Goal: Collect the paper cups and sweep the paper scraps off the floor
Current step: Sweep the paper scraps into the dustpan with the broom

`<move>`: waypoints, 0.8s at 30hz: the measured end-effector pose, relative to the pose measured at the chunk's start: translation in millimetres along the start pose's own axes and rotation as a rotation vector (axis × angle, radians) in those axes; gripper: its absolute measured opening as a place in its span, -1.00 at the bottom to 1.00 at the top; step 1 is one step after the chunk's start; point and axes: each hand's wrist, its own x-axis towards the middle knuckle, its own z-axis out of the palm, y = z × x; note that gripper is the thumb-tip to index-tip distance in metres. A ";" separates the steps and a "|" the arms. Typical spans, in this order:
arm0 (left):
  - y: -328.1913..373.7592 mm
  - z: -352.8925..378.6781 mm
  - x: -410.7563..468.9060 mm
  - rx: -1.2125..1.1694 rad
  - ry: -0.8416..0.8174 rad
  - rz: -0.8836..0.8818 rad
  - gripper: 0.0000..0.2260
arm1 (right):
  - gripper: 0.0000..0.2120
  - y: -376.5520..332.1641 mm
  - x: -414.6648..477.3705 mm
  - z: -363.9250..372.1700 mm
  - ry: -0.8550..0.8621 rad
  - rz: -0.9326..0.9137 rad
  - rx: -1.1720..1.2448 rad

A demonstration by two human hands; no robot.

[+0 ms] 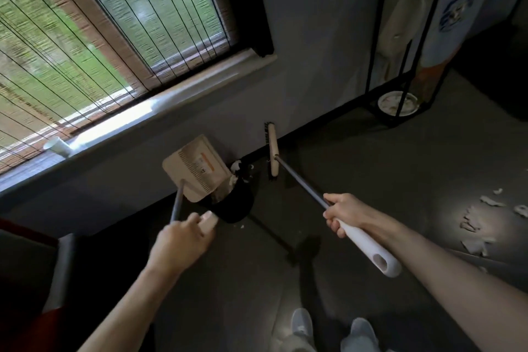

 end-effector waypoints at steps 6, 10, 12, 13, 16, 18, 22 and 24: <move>10.7 -93.2 19.8 -0.738 0.199 -0.353 -0.84 | -0.38 -8.7 0.8 -33.6 0.045 -0.012 0.063; 54.4 -116.1 40.3 -1.131 0.260 -0.506 -0.69 | -0.38 -4.5 -6.4 -75.5 0.081 -0.011 0.107; 78.0 -118.1 55.7 -1.207 0.276 -0.502 -0.66 | -0.38 1.3 -11.1 -100.2 0.100 -0.007 0.117; 89.5 -115.4 66.7 -1.223 0.273 -0.488 -0.65 | -0.38 4.4 -14.1 -112.3 0.112 -0.006 0.124; 131.5 -112.1 107.3 -1.228 0.252 -0.380 -0.75 | -0.37 14.7 -24.3 -148.3 0.164 -0.012 0.164; 162.1 -110.4 139.0 -1.225 0.226 -0.272 -0.84 | -0.37 21.9 -32.3 -171.5 0.209 -0.008 0.198; 233.4 -111.4 205.9 -1.283 0.066 -0.071 -0.58 | -0.39 36.6 -39.3 -221.1 0.296 0.025 0.292; 269.9 -113.5 236.0 -1.296 -0.021 0.017 -0.59 | -0.43 41.3 -41.5 -244.7 0.362 0.042 0.334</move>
